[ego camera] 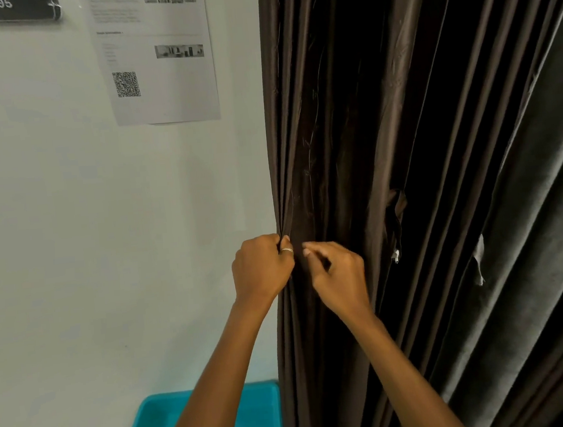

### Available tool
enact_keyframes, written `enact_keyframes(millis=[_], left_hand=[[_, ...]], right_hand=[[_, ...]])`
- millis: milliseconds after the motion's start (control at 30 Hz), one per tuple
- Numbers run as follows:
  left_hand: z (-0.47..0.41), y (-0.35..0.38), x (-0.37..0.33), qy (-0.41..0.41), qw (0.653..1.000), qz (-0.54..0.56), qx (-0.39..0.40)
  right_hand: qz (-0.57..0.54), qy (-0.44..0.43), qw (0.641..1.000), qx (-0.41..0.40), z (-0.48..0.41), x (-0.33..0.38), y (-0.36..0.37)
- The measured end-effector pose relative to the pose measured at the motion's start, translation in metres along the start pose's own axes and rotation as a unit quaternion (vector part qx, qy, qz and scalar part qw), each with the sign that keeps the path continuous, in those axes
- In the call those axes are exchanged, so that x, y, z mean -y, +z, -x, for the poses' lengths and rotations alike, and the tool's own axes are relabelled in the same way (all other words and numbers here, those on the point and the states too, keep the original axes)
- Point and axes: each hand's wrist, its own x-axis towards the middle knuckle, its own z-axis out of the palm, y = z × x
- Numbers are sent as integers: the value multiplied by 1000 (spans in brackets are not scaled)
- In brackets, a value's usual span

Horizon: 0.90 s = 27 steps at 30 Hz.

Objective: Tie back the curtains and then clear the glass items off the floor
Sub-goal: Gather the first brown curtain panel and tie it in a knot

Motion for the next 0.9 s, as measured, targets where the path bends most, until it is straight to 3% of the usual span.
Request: enact_keyframes(millis=[100,167,267,367,567,667,900], left_hand=[[-2,-2,5,0,1000,2,1],[-3,-3,8,-1,1000,8,0],[-5,-2,11,1,1000,15,-2],[-8,-6,17,-5,1000,13,-3],[-11,-15,31,-18,1000,5,-13],[-6,-10,25,-1,1000,13,-12],[10,18,-4,73,994,84,5]], right_hand=[[138,31,971,-190,-4,-7,-31],[163,84,953,-242,-9,-15,-47],[155,146,965,-153,-19,-32,-63],[137,143,977,-76,-28,-45,-75],[152,160,967,-129,-31,-62,-92],[133,126,974,-133,-16,-53,-77],[29,44,997,-50,5,-20,-22]])
